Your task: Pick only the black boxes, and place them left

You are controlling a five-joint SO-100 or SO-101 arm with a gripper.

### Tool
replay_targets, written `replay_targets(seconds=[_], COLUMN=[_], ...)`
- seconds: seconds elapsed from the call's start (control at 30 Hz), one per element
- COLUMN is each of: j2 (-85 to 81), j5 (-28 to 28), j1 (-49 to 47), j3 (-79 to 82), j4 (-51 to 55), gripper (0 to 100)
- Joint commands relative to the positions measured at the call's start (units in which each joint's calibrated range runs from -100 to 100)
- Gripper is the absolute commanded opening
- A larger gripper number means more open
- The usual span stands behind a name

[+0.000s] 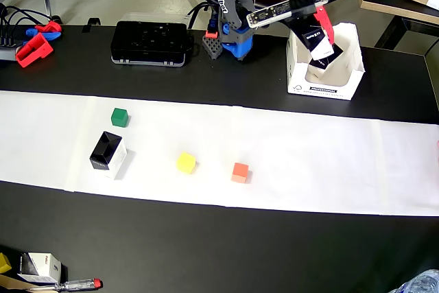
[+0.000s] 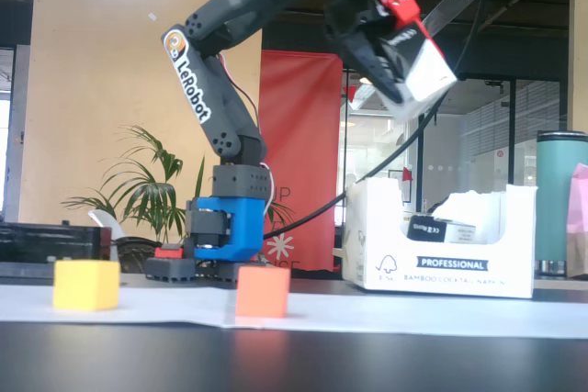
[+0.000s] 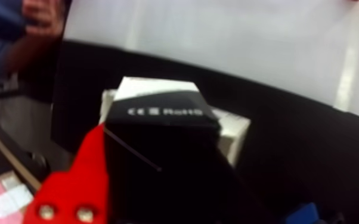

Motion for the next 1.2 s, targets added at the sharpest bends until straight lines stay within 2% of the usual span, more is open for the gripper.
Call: replay_targets(seconds=[0.0,0.2,0.67,0.73,0.83,0.9,1.03,1.17], j2=[4.99,18.97,40.86,42.36,42.44,41.89,36.36,22.92], j5=[-2.98,-7.14,-8.19,-8.77,-8.35,-8.3,-5.14,-0.93], j1=[-10.27,-18.16,-17.38,-17.03,-17.03,-16.94,-16.94,-14.0], j3=[-11.57,-21.24,-30.81,-32.05,-31.34,-30.81,-23.1,-12.11], j4=[2.8,7.41,6.22,4.63,3.83,3.91,3.83,3.75], gripper=[16,16,16,21,39,46,48,48])
